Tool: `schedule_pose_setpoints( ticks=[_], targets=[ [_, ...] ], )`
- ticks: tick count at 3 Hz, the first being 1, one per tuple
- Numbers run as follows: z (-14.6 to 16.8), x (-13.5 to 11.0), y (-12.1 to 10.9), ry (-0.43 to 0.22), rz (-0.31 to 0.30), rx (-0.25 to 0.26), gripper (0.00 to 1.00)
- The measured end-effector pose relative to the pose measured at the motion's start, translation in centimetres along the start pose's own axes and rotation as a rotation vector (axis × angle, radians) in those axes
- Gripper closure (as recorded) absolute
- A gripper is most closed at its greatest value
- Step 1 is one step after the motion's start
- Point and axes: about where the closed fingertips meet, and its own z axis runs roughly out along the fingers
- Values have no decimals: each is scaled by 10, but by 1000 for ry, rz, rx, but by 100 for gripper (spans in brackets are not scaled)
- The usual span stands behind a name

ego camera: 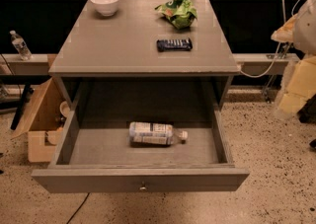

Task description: Pick blue plastic bottle from top drawer and place on counter

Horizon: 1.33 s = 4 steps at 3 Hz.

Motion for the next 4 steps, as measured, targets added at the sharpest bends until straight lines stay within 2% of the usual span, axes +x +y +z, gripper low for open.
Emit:
schedule_pose_setpoints(
  ticks=[1, 2, 3, 4],
  targets=[
    [2, -2, 1, -11, -2, 4, 0],
    [66, -24, 21, -45, -3, -35, 0],
    [141, -40, 52, -66, 4, -106, 0],
    [141, -40, 52, -66, 4, -105, 0]
  ],
)
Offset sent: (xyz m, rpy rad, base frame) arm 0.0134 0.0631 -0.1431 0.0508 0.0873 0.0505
